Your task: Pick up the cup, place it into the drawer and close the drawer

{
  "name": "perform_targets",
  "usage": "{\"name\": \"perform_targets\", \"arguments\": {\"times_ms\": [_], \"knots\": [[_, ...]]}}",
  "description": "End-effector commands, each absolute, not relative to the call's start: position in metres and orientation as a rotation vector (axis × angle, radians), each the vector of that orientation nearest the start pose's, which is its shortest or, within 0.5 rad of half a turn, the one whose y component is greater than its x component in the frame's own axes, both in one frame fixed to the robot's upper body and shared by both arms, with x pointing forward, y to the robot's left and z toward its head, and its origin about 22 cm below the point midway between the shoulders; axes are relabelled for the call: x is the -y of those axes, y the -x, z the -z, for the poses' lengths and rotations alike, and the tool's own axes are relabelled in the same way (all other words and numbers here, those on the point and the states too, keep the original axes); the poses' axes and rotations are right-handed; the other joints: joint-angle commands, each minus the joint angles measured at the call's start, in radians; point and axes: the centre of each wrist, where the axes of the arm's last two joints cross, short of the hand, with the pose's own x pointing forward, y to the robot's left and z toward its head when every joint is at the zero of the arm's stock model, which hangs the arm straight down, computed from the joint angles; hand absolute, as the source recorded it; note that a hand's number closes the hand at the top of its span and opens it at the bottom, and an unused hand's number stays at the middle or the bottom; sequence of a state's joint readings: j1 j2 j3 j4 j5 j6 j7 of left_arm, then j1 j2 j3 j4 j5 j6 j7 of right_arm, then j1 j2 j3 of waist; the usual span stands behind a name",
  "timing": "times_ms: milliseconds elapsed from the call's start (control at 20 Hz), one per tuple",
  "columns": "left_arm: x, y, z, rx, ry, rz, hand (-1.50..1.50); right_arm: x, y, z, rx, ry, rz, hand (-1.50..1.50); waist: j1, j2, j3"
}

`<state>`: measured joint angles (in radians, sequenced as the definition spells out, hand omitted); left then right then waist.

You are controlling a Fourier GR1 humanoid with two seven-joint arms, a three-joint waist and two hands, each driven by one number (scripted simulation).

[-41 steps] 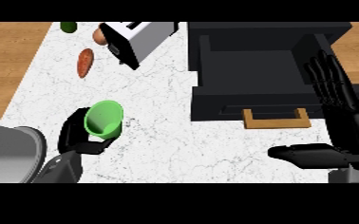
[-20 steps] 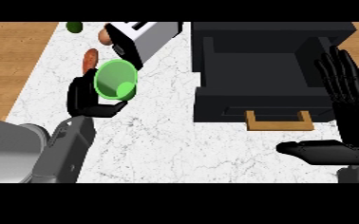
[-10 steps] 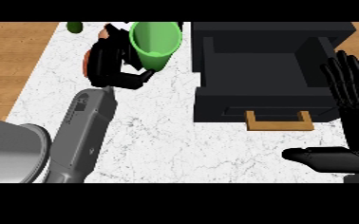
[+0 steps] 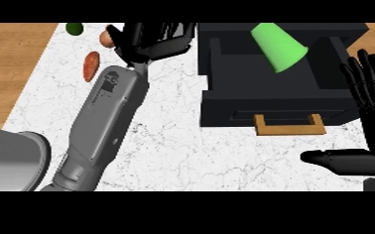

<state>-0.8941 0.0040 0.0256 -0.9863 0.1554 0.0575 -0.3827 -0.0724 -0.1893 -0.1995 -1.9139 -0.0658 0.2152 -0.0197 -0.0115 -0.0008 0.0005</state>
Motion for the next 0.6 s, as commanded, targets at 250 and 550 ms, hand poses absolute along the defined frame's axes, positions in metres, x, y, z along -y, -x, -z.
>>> {"name": "perform_targets", "arguments": {"times_ms": [250,550], "knots": [[-0.050,-0.427,-0.178,2.031,0.300,0.167,1.50,0.293,-0.261,-0.111,2.002,0.074,-0.238,-1.50,-0.015,0.008,0.000],[-0.048,-0.434,-0.148,1.994,0.254,0.164,1.50,0.288,-0.241,-0.098,2.015,0.076,-0.239,-1.50,-0.022,0.008,0.000]]}}
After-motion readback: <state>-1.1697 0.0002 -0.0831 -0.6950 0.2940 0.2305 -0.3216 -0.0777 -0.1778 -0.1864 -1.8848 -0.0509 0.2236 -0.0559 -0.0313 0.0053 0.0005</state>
